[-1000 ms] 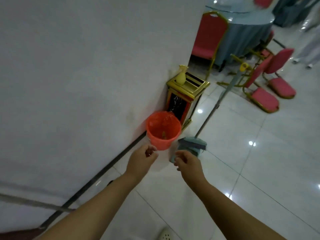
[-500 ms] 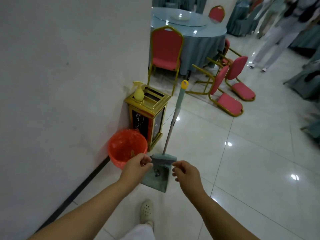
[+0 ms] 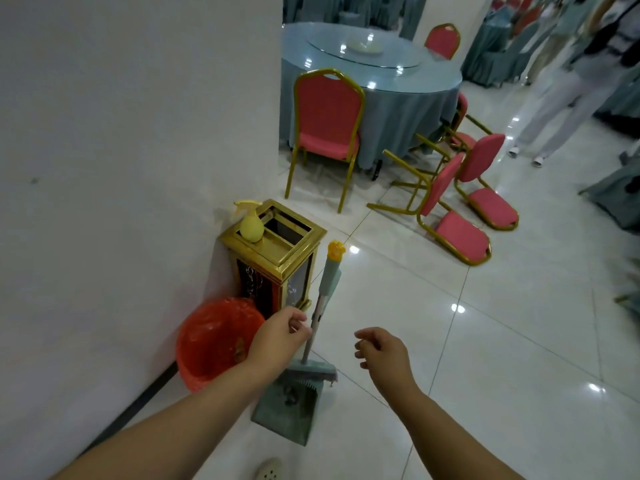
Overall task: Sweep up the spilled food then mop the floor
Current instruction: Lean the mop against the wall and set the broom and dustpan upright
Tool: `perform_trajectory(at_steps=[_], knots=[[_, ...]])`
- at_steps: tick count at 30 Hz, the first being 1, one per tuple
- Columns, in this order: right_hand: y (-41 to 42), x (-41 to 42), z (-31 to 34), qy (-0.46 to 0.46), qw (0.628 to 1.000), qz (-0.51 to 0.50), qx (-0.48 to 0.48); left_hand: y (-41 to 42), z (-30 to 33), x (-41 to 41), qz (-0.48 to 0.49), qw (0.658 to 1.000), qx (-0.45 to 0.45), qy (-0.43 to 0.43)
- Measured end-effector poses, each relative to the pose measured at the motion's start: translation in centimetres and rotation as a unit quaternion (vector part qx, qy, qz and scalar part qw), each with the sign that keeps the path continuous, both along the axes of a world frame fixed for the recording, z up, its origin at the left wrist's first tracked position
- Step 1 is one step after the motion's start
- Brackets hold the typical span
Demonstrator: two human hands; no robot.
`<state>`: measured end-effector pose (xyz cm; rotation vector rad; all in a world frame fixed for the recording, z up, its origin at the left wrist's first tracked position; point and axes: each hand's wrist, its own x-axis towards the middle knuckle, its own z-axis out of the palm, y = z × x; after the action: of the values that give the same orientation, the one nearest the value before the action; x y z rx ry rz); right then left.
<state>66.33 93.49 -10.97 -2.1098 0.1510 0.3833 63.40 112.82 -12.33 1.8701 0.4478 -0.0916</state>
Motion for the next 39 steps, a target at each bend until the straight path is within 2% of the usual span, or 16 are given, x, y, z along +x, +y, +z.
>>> perform_trajectory(at_steps=[5,11,15,20,25,31,39], knots=[[-0.5,7.2,-1.0,0.005,0.997,0.060,-0.037,-1.8,0.3,4.5,0.046,0.998,0.045,-0.001],[0.2,16.0,-2.3,-0.004,0.974,0.215,-0.065,-4.9,0.1,7.6,0.140,0.990,0.023,-0.003],[0.6,20.7,-3.5,-0.036,0.931,0.340,-0.125,-7.2,0.1,8.6,0.221,0.974,0.034,-0.018],[1.4,23.6,-5.4,-0.019,0.881,0.455,-0.129,-9.6,0.0,9.4,0.332,0.942,0.028,-0.036],[2.1,24.0,-6.8,-0.118,0.801,0.553,-0.196,-11.2,-0.1,9.3,0.402,0.913,-0.027,-0.060],[2.8,23.6,-6.9,-0.240,0.729,0.586,-0.259,-11.4,0.0,8.1,0.437,0.895,-0.053,-0.079],[4.4,18.9,-6.4,-0.192,0.742,0.595,-0.241,-10.2,0.7,2.8,0.464,0.878,-0.078,-0.089]])
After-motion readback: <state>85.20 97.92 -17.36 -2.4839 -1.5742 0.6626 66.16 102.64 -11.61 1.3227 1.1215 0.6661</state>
